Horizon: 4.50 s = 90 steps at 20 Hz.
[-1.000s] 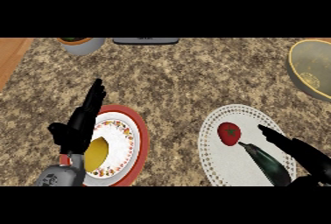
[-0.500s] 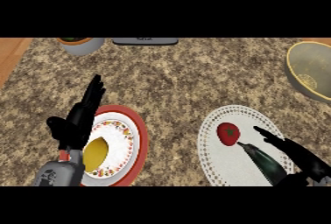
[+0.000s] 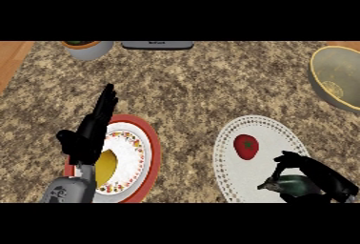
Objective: Pick the eggplant from the placemat and place it in the bowl
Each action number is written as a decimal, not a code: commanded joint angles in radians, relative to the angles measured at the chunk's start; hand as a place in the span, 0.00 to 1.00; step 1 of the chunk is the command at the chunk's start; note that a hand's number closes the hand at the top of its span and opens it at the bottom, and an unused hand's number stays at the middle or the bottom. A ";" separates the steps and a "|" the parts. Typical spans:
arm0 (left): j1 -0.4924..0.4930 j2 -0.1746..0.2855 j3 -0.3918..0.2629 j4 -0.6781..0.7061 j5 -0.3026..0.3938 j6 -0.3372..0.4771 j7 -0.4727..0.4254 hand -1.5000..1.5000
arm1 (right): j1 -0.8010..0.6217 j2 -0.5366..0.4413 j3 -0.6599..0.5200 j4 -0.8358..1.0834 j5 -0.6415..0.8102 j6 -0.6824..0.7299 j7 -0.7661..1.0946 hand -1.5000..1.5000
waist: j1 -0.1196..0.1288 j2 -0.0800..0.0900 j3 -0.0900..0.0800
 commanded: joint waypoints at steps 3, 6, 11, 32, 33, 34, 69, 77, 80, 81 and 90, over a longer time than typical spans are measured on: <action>0.047 0.018 0.021 -0.022 0.019 -0.027 -0.019 0.50 | 0.048 0.035 0.041 0.048 0.014 -0.006 -0.092 1.00 | 0.006 0.011 0.020; -0.007 0.006 0.025 0.002 0.015 -0.016 0.001 0.50 | 0.066 -0.023 0.022 0.011 -0.024 0.043 -0.198 1.00 | 0.000 0.011 0.020; 0.012 0.026 0.047 0.000 0.023 -0.019 0.006 0.50 | 0.049 -0.297 -0.120 -0.015 -0.192 0.216 -0.654 1.00 | -0.008 0.006 0.023; 0.017 0.029 0.047 -0.008 0.008 -0.021 -0.005 0.50 | 0.151 -0.703 -0.563 -0.054 -0.859 0.150 -0.788 1.00 | -0.011 0.008 0.019; 0.067 -0.013 -0.009 0.005 -0.033 0.000 -0.051 0.50 | 0.148 -0.701 -0.566 -0.012 -0.856 0.152 -0.812 1.00 | -0.006 0.009 0.019; -0.022 0.016 0.051 0.016 0.017 -0.020 0.011 0.50 | 0.143 -0.704 -0.561 -0.060 -0.896 0.142 -0.741 1.00 | -0.009 0.010 0.019; -0.032 -0.020 -0.008 -0.029 -0.013 -0.053 0.044 0.50 | -0.811 -0.505 -0.085 1.011 -0.146 -0.451 -0.847 1.00 | 0.080 0.032 0.023; -0.080 -0.008 0.021 0.002 0.008 -0.070 0.027 0.50 | -0.835 -0.467 -0.004 1.181 -0.078 -0.278 -0.904 0.00 | 0.095 0.044 0.026; -0.061 -0.021 0.004 0.021 -0.014 -0.058 0.003 0.50 | -0.885 -0.492 -0.012 1.208 -0.097 -0.181 -0.947 0.00 | 0.095 0.044 0.026; -0.076 -0.019 0.011 0.010 -0.007 -0.056 0.024 0.50 | -0.874 -0.481 -0.025 1.215 -0.117 -0.175 -0.980 0.00 | 0.086 0.042 0.027; -0.075 -0.032 0.011 0.003 -0.019 -0.031 0.041 0.50 | -0.953 -0.500 -0.168 1.271 -0.298 -0.045 -0.954 0.00 | 0.066 0.034 0.027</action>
